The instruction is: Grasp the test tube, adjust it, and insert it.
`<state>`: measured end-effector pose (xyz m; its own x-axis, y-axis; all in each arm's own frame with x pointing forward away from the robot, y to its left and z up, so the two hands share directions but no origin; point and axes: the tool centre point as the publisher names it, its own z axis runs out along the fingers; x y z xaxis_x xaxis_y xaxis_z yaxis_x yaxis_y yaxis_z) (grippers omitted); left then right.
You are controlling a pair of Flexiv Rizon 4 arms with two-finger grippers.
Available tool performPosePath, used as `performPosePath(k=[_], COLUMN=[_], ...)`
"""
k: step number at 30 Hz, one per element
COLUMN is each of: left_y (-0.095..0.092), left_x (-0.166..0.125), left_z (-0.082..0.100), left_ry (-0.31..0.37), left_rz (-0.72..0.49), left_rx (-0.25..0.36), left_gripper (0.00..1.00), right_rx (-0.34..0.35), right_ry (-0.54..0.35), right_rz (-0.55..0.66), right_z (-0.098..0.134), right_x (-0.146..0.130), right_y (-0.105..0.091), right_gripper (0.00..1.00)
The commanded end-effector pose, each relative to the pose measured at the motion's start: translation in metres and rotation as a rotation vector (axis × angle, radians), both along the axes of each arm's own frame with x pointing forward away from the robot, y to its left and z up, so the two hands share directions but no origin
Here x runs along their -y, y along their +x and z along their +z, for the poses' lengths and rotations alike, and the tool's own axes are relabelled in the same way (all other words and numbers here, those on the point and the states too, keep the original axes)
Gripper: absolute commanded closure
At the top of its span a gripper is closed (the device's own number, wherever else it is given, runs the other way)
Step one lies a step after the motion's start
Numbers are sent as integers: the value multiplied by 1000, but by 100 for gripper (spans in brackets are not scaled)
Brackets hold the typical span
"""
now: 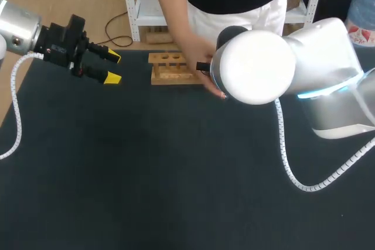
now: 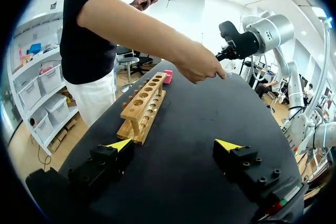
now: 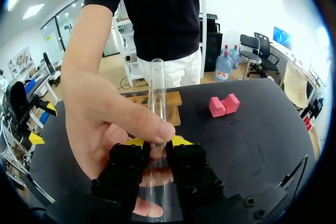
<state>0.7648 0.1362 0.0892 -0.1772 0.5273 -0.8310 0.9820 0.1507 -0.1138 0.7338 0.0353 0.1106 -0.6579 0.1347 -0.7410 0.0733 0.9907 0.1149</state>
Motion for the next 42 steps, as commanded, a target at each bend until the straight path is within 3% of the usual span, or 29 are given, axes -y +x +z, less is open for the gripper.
performPosePath(k=[1,22,26,30,42], left_y=[1,1,1,1,1], left_x=[0,0,0,0,0], left_z=[-1,-1,-1,-1,-1], left_ry=[-1,-1,-1,-1,-1], left_rz=[-2,-2,-2,-2,-2], left_rx=[1,1,1,1,1], left_gripper=[0,0,0,0,0], right_rx=[5,5,10,27,39], right_ry=[2,2,-6,-73,-87], right_rz=[1,1,31,60,98], right_z=[0,0,-8,-19,-40], right_x=[1,1,-8,-14,-27], right_y=[-1,-1,8,17,37], right_gripper=[100,100,100,100,100])
